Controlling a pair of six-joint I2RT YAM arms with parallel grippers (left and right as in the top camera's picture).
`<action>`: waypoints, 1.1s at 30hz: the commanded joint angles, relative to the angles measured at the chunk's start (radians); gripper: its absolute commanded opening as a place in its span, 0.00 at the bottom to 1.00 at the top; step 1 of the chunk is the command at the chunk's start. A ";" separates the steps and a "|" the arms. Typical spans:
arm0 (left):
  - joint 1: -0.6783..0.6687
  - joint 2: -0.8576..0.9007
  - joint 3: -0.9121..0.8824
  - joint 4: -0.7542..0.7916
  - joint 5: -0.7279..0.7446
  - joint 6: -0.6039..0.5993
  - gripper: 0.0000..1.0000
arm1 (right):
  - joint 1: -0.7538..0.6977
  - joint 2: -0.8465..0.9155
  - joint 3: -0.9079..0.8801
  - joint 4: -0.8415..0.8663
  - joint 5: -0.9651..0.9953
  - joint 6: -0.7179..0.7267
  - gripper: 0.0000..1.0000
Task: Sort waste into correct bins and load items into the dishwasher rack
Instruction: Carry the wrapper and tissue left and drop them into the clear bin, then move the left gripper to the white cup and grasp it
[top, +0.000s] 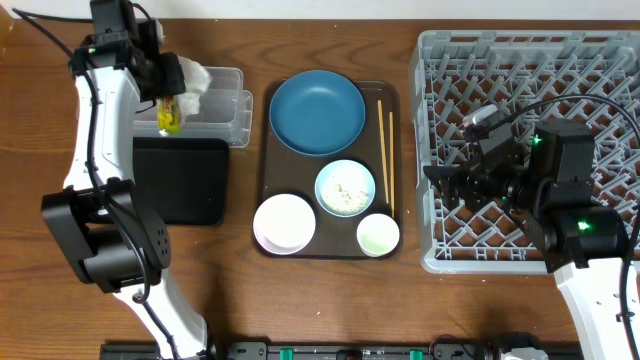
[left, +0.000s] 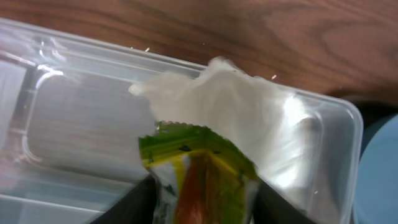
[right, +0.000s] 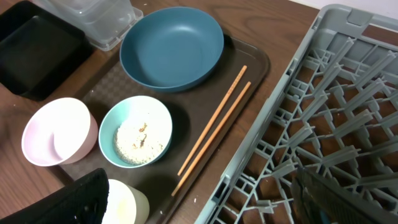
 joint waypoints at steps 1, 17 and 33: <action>0.000 0.013 -0.003 0.001 -0.005 -0.004 0.61 | -0.004 0.001 0.020 0.000 -0.012 0.009 0.92; -0.026 -0.115 0.013 -0.029 0.243 0.019 0.68 | -0.004 0.001 0.020 0.003 -0.012 0.009 0.93; -0.280 -0.197 0.010 -0.468 0.291 0.022 0.68 | -0.004 0.000 0.020 -0.003 -0.067 0.059 0.99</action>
